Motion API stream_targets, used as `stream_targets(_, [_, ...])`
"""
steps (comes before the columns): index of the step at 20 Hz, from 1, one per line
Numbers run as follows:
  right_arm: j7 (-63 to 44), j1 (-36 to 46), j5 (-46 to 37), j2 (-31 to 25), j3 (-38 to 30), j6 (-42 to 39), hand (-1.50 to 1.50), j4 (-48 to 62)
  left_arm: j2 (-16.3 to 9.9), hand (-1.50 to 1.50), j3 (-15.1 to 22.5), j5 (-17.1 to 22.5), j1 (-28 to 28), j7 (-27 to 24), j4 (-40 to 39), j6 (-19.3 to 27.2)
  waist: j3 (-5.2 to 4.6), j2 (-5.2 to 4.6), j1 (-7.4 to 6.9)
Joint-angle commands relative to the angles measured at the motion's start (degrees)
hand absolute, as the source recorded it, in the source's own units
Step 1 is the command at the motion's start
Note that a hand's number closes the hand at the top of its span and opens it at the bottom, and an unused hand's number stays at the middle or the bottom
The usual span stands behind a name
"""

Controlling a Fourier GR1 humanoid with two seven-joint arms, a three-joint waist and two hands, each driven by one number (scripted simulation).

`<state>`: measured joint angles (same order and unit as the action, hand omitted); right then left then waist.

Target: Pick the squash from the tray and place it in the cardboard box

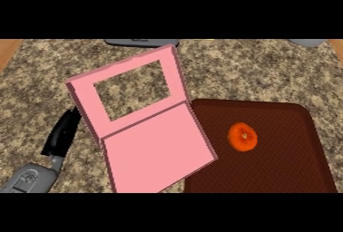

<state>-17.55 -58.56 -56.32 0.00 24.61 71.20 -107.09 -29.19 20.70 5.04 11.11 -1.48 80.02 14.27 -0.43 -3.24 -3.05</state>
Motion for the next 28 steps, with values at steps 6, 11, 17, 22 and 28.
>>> stream_targets(6, [-16.0, 12.09, -9.99, -0.03, -7.06, -11.78, -1.5, -0.14, 0.91, 0.0, -0.69, 0.02, 1.8, 0.55, -2.87, -0.49, 0.04, 0.61, 0.13])
stream_targets(11, [-25.61, 20.5, -17.41, -0.09, -7.01, -20.37, -1.5, 0.49, -0.09, 0.0, -1.46, 0.71, 3.0, 0.19, -2.64, -2.44, 0.11, 1.14, -0.25])
stream_targets(17, [-38.92, 33.34, -25.55, -0.19, -6.05, -32.31, -1.5, 1.76, 2.64, 0.0, 0.42, -0.84, 0.01, -0.6, -3.45, -0.55, 0.28, 2.25, 0.22])
stream_targets(22, [-45.81, 41.74, -28.57, -0.27, -5.27, -38.22, -1.5, 5.68, 1.54, 0.0, -1.23, 0.31, 1.43, 0.14, -4.12, -2.29, 0.43, 2.62, 0.78])
stream_targets(28, [-52.5, 51.45, -28.35, -0.22, -3.13, -41.03, 1.5, 12.19, 2.41, 0.0, -1.79, -0.26, 2.28, -0.72, -6.11, -1.95, 0.5, 2.66, 1.18])
